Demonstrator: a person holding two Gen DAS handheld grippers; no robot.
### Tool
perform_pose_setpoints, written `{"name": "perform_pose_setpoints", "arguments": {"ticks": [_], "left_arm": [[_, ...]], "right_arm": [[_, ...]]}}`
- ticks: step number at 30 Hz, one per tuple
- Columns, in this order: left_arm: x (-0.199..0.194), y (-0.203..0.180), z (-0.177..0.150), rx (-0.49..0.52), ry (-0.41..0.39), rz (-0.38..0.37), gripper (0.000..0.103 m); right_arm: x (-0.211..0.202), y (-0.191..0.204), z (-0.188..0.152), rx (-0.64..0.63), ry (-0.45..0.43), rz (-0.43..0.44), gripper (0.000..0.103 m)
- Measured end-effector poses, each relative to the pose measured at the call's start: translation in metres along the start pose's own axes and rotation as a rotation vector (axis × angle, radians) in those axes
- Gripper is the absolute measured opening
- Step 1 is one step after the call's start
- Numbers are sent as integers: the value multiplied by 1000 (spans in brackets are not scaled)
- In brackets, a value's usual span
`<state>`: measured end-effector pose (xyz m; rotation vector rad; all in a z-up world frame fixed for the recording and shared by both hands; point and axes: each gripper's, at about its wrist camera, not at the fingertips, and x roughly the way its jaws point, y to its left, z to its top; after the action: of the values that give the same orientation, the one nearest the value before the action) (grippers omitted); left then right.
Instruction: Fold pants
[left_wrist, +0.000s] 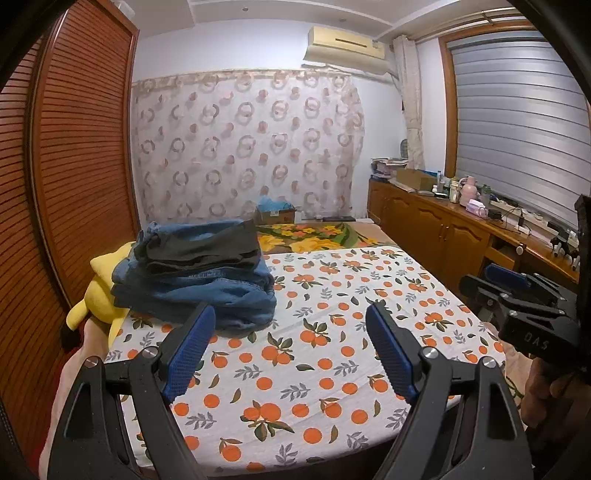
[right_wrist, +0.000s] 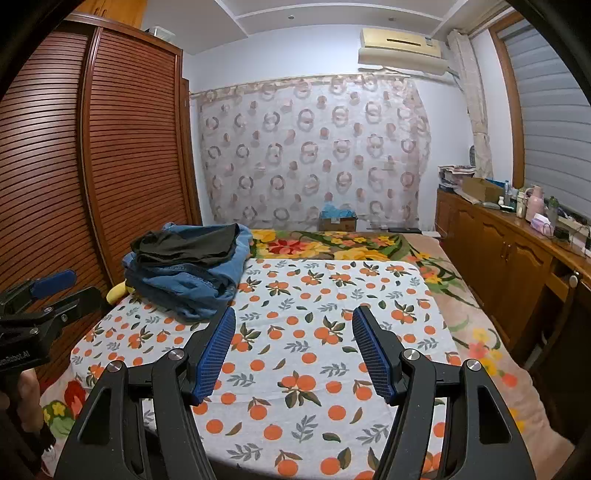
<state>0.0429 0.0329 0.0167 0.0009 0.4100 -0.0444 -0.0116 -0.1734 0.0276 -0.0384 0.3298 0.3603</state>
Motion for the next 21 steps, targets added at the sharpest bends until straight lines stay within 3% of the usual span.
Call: {"name": "perform_pose_setpoints", "arguments": {"ticks": [21], "left_arm": [[1,2,-3,5,0,-2,84]], "right_arm": [[5,-1,-6,-8,-10,-4,68]]}}
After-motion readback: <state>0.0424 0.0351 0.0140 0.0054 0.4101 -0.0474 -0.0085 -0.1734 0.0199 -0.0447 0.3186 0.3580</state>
